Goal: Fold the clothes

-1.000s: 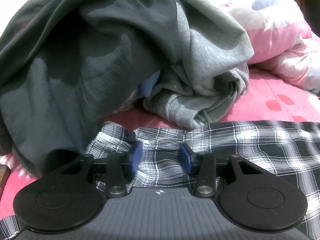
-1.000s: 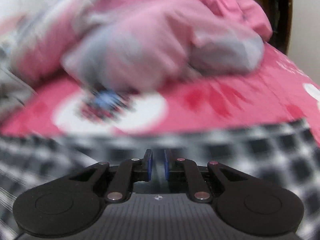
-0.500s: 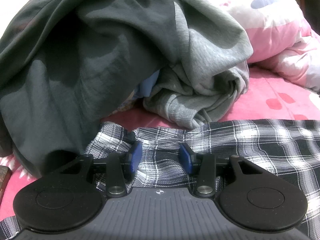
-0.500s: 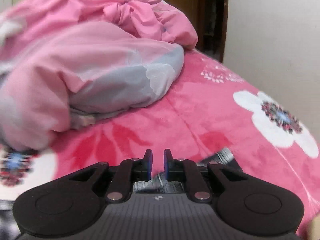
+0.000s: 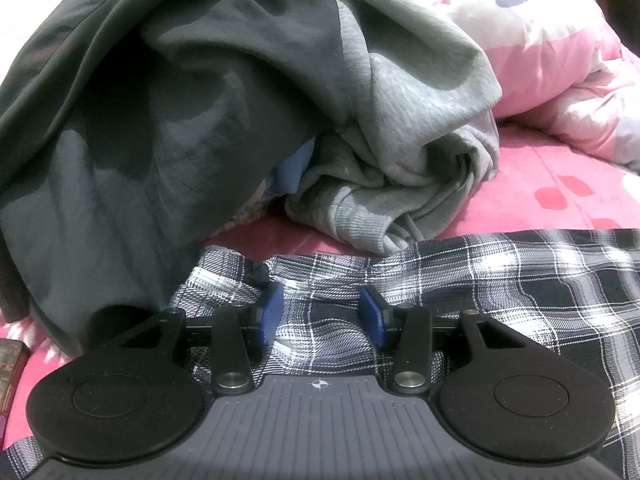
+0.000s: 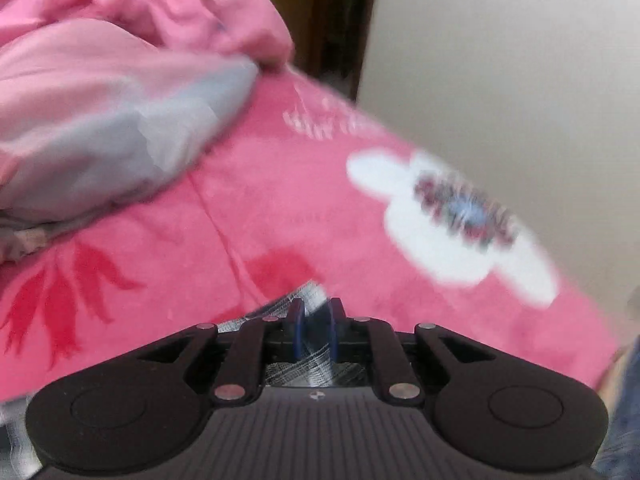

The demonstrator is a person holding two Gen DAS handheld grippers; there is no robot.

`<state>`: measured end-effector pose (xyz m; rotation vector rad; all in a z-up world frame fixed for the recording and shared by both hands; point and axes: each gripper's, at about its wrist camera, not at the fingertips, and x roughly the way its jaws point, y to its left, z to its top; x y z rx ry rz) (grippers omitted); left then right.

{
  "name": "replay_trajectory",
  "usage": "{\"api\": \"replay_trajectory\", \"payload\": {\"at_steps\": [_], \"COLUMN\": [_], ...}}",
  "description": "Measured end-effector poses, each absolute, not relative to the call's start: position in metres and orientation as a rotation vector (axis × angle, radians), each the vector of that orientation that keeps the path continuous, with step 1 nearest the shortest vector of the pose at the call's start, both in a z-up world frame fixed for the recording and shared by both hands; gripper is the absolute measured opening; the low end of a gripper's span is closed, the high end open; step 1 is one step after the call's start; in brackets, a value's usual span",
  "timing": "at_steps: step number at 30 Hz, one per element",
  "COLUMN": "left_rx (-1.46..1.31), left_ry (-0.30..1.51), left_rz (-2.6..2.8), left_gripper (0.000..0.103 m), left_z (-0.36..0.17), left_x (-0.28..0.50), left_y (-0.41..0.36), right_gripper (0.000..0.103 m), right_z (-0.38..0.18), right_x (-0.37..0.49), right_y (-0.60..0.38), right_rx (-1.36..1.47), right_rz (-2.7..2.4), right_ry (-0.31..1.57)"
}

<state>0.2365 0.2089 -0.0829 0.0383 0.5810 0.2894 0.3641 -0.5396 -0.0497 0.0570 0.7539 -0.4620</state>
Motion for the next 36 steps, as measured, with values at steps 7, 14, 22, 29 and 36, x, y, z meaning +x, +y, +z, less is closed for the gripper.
{"api": "replay_trajectory", "payload": {"at_steps": [7,14,22,29,36], "left_rx": [0.039,0.032,0.007,-0.019,0.015], "left_ry": [0.581,0.539,0.304,0.231,0.272], "left_rz": [0.292,0.271,0.227,0.102,-0.033], "left_gripper": [0.044,0.049,0.066,0.074,0.08], "left_z": [-0.083,-0.073,-0.005,0.049,0.066], "left_x": [0.236,0.227,0.15,0.064,0.001], "left_y": [0.207,0.206,0.178,0.158,0.126], "right_gripper": [0.03,0.03,0.048,0.064,0.064], "right_z": [-0.029,-0.016,0.059,0.012,-0.044], "right_x": [0.258,0.181,0.005,-0.08,-0.081], "right_y": [-0.476,-0.44,-0.392,-0.404,-0.405], "right_rx": [0.058,-0.064,0.152,0.384,0.517], "right_rz": [-0.182,-0.346,-0.217,-0.21,-0.158], "right_ry": [0.906,0.775,0.514,0.603,0.625]}}
